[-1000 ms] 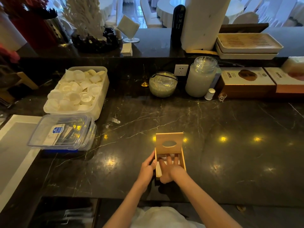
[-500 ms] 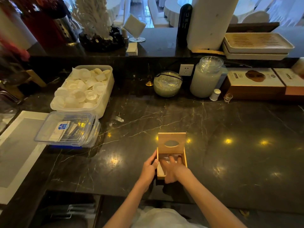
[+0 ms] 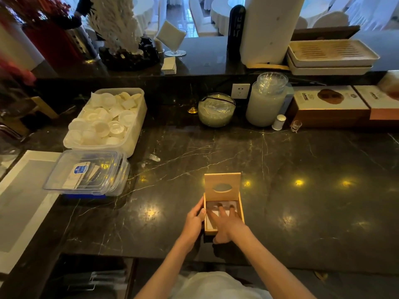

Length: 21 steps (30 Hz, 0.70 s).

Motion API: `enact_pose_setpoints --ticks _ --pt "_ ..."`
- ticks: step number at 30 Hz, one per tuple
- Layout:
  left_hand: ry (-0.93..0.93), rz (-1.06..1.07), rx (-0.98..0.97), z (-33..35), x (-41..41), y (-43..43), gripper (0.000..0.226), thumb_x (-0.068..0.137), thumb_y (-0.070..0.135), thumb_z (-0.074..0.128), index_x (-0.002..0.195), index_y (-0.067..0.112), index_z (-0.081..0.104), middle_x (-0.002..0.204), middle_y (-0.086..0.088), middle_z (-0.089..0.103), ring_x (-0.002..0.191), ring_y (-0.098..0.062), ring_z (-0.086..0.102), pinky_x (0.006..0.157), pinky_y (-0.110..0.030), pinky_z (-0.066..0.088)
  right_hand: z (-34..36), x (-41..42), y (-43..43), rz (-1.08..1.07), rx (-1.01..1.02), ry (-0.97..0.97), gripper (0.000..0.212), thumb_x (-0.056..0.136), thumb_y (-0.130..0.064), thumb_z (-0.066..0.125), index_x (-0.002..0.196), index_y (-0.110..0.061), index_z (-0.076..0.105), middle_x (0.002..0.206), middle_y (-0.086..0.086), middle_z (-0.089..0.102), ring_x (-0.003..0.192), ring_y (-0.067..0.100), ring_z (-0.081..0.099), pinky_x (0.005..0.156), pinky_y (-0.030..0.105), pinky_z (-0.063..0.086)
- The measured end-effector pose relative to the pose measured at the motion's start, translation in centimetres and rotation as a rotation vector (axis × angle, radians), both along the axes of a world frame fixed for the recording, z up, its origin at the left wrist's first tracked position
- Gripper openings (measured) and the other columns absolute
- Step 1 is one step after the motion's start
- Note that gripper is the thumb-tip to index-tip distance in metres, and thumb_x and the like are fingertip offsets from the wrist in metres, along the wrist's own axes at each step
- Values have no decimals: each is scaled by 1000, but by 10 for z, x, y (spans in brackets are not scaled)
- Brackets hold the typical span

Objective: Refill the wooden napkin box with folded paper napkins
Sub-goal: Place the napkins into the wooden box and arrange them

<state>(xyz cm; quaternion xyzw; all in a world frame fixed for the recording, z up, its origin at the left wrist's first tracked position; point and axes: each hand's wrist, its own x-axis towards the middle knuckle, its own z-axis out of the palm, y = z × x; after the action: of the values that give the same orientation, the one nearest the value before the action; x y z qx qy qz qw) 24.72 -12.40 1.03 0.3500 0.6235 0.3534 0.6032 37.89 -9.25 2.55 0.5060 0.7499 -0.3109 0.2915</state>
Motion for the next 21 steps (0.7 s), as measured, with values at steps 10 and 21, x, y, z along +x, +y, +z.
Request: enact_pose_setpoints --ticks 10,21 --pt "-8 -56 28 4 -2 -1 47 104 21 39 149 33 31 146 4 47 127 -12 49 109 -42 43 15 -6 -33 -29 153 11 64 87 -45 65 142 -24 41 142 9 46 127 34 47 100 47 43" --pt "752 -198 213 13 -67 -76 44 101 42 38 144 32 40 145 10 47 132 -10 45 109 -33 36 55 -28 -89 -115 587 332 32 96 -43 49 121 -24 54 118 -2 59 108 15 56 89 29 47"
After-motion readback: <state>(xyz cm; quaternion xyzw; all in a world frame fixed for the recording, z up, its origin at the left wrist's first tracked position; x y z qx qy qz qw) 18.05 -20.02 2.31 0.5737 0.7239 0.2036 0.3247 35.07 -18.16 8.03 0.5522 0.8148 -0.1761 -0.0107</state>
